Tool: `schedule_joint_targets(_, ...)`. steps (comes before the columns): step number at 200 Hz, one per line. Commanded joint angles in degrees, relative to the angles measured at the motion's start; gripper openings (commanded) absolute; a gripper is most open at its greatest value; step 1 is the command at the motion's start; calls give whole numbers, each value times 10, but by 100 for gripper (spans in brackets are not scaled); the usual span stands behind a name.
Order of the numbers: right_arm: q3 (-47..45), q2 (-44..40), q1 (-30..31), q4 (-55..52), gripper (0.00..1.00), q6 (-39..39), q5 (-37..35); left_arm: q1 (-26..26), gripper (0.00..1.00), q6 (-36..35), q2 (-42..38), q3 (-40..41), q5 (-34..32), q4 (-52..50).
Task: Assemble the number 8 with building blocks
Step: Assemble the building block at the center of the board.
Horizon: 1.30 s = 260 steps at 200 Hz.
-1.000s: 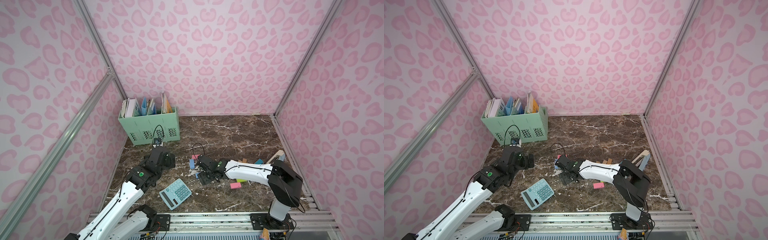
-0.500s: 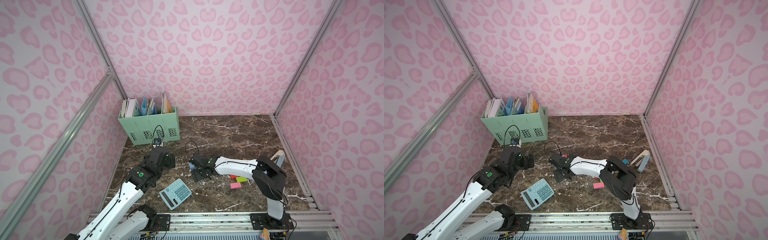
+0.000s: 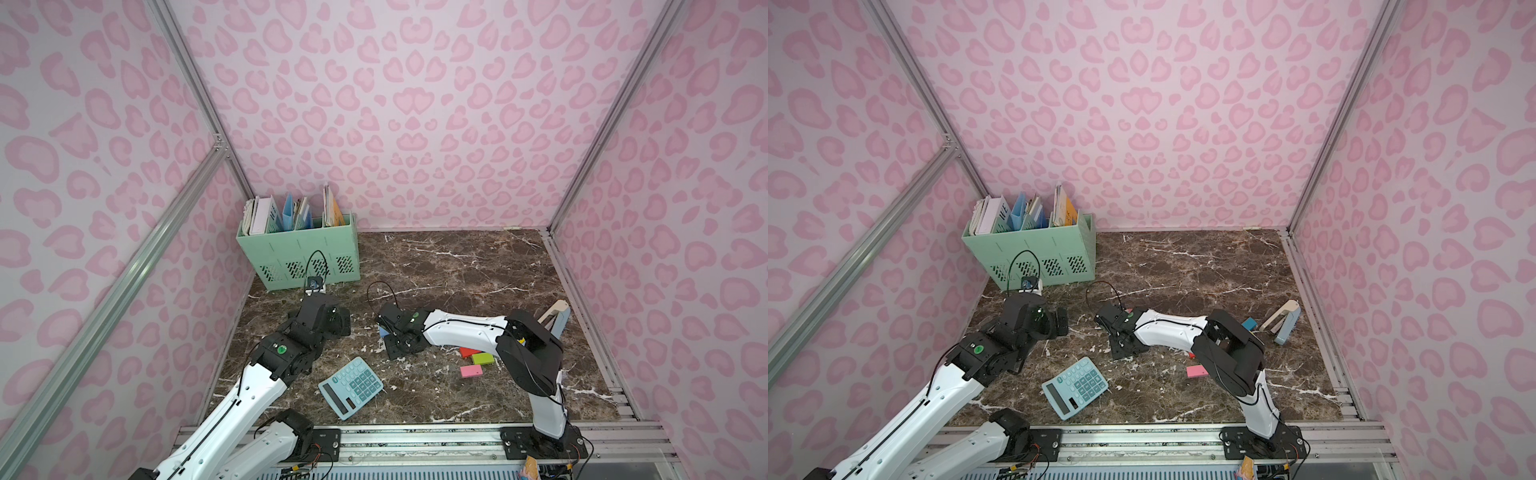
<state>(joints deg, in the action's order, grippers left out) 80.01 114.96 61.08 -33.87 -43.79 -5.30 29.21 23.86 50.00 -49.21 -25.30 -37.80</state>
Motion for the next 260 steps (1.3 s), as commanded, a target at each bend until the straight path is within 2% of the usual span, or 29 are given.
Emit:
schedule_joint_targets(1,8,2,2,-30,51,-35,-13,0,99,-1,-2,-2,5,3)
schedule_joint_targets(152,63,43,10,-47,52,-137,-25,-2,99,9,-13,-4,22,12)
schedule_joint_targets(260,129,88,10,-97,52,-152,-50,-3,99,7,-25,0,22,11)
